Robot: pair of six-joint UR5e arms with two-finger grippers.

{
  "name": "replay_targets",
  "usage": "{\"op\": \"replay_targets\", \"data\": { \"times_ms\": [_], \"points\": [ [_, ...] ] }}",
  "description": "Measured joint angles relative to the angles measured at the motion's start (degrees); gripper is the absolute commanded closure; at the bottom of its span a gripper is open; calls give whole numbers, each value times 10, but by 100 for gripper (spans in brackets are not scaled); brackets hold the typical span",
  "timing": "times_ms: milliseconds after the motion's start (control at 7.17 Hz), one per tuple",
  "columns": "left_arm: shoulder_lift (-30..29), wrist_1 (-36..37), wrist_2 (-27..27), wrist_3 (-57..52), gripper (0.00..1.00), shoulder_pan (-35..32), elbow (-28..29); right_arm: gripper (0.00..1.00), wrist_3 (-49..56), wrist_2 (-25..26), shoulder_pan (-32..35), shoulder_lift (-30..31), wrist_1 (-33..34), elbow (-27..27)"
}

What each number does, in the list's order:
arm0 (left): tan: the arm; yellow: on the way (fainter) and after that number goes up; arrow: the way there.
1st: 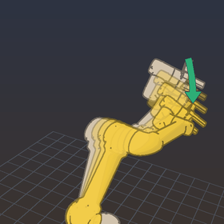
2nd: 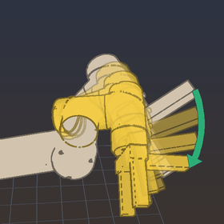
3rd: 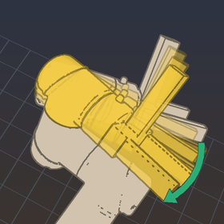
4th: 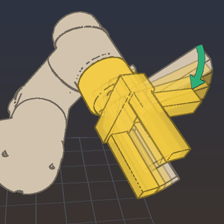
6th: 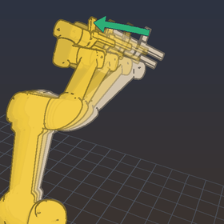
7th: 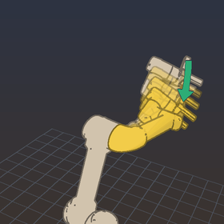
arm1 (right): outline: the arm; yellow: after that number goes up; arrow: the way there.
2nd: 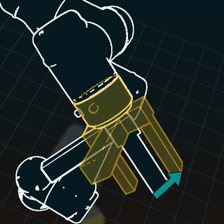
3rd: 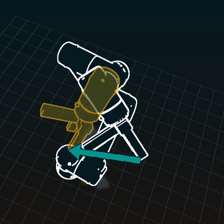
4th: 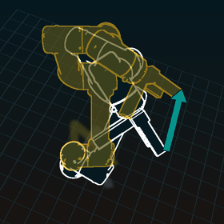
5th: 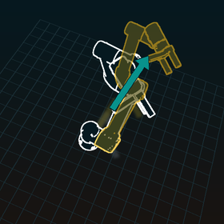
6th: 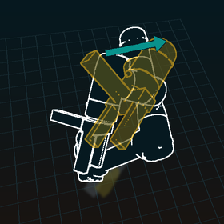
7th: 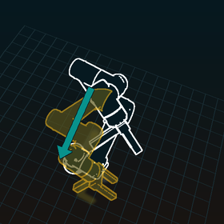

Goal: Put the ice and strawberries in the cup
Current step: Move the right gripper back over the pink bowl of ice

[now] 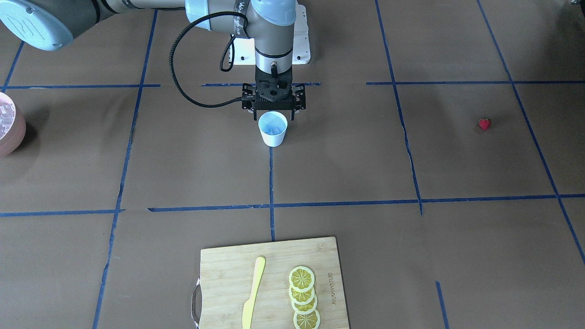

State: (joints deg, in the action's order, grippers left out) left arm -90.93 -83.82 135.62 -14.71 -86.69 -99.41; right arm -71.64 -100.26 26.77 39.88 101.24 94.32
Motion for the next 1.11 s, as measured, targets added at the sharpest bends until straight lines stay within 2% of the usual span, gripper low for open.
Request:
{"op": "replay_targets", "data": {
  "times_ms": [139,418,836,1115],
  "points": [
    [0,0,-1,-1,0,0,0,2,37,-32,38,7,0,4],
    [-2,1,-2,3,0,2,-1,2,157,-130,144,54,-1,34],
    [-8,-14,0,4,0,2,-1,2,414,-226,304,181,-3,67],
    [-8,-56,-1,5,0,3,1,2,617,-287,412,285,-6,74]
  ]
}}
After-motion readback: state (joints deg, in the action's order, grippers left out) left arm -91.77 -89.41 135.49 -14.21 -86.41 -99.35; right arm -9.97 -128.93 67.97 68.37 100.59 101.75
